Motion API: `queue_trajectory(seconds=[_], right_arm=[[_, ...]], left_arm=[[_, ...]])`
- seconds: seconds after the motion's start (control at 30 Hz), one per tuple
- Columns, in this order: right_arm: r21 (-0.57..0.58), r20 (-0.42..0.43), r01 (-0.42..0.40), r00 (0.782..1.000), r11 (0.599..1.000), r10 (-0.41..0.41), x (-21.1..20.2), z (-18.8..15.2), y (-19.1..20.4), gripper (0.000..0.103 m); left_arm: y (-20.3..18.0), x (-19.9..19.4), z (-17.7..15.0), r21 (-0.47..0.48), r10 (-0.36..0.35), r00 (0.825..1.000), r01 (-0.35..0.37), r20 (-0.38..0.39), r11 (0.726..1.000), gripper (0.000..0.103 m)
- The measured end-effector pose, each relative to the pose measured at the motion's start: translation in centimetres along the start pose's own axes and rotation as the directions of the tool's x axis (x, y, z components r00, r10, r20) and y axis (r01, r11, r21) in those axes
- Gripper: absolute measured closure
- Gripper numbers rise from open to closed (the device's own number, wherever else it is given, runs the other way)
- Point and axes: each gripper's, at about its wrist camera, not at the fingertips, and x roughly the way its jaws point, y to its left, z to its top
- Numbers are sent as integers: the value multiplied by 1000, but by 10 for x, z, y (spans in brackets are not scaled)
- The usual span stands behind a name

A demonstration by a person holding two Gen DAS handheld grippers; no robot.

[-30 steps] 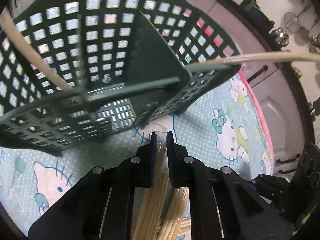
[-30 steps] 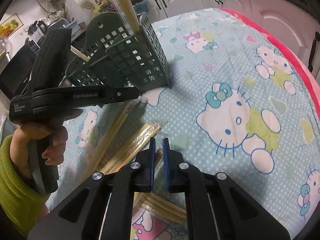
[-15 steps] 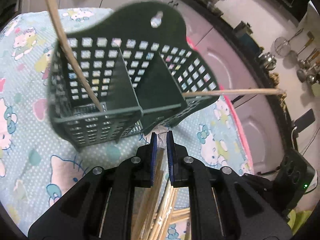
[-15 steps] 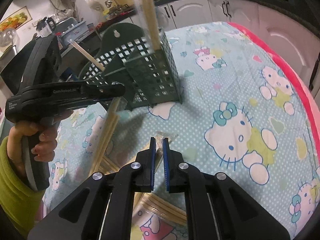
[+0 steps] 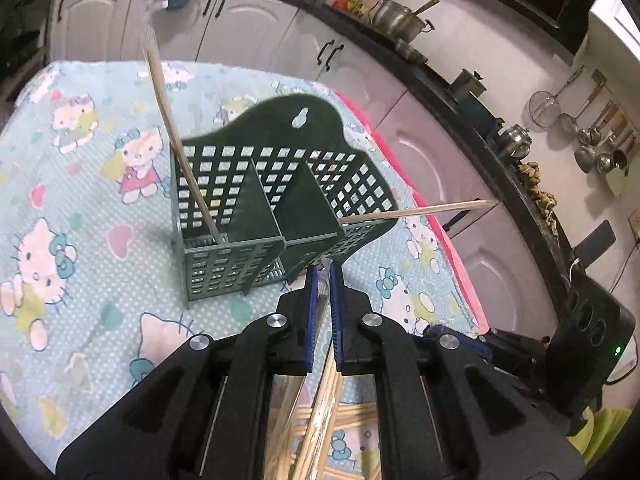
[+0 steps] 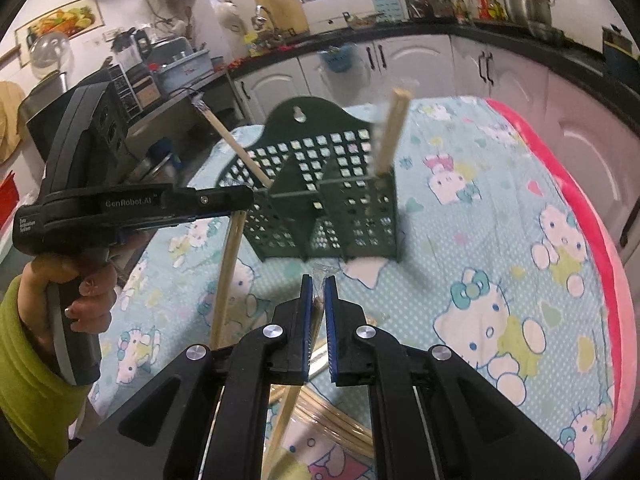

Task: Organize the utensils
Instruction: 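Lift both held chopsticks and carry them above the green caddy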

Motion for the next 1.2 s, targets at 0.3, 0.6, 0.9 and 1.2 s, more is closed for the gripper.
queue_trajectory(seconds=[0.3,0.6,0.9,1.2], right_arm=[[-66,56,-14,998,998,17,-16,17,19,97],[-112,135,-18,990,994,33,-33,42,32,97],[-145,195,-17,980,989,46,-47,62,43,97],[-174,262,-11,963,985,57,-57,87,54,97]], left_arm=[[-14,-32,-8,26,-3,997,1,77,1000,100],[-35,-64,-1,78,5,986,-19,167,997,100],[-44,-81,10,89,8,972,-30,235,996,100],[-56,-102,27,104,1,951,-35,308,994,100]])
